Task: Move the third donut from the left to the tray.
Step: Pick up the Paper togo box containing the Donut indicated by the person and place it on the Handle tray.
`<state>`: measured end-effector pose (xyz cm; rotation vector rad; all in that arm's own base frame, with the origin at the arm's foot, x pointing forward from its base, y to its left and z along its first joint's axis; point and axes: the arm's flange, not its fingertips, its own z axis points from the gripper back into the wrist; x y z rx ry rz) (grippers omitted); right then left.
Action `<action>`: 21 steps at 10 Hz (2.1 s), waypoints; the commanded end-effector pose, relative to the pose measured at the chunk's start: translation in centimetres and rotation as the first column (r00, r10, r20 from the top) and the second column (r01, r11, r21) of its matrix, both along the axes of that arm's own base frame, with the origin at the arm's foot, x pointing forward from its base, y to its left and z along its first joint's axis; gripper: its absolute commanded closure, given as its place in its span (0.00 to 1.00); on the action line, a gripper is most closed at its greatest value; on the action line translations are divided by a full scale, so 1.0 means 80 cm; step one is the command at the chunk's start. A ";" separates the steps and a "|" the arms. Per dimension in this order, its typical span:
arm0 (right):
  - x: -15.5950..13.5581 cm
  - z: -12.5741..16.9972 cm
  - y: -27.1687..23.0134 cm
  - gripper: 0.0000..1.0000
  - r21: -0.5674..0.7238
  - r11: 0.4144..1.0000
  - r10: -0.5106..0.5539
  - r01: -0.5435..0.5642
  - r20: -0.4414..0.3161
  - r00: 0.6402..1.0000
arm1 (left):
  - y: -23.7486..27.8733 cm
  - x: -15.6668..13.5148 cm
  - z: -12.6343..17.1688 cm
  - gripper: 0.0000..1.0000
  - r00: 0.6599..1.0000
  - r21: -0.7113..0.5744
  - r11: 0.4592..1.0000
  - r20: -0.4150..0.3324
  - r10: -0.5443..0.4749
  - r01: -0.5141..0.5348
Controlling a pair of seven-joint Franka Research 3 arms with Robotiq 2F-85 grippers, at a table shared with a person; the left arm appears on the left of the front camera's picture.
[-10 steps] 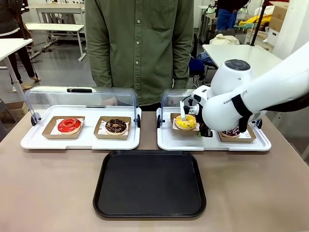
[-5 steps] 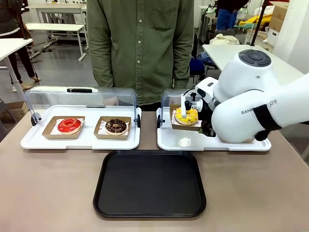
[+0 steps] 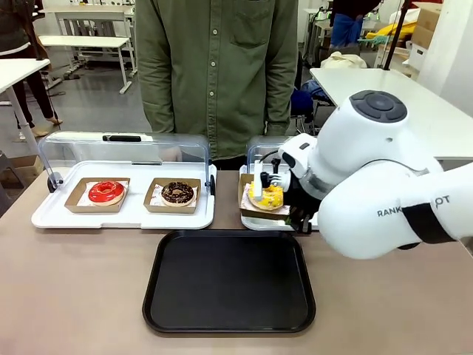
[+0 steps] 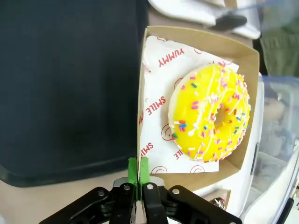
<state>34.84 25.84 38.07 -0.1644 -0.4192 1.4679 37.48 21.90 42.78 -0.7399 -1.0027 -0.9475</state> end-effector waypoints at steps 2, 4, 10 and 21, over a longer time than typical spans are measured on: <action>-0.060 -0.016 0.032 0.98 0.027 1.000 0.003 -0.003 -0.012 1.000 | -0.001 -0.001 0.003 0.00 1.000 -0.005 1.000 0.009 -0.008 0.008; -0.074 -0.032 0.056 0.98 0.013 1.000 0.017 -0.016 -0.049 0.999 | -0.001 -0.001 0.003 0.00 1.000 -0.005 1.000 0.009 -0.008 0.008; -0.117 -0.085 0.091 0.98 -0.016 0.997 0.068 -0.071 -0.135 0.988 | -0.001 -0.001 0.003 0.00 1.000 -0.005 1.000 0.009 -0.008 0.008; -0.114 -0.092 0.086 0.00 -0.010 0.996 0.084 -0.087 -0.203 0.976 | -0.001 -0.001 0.003 0.00 1.000 -0.005 1.000 0.009 -0.008 0.008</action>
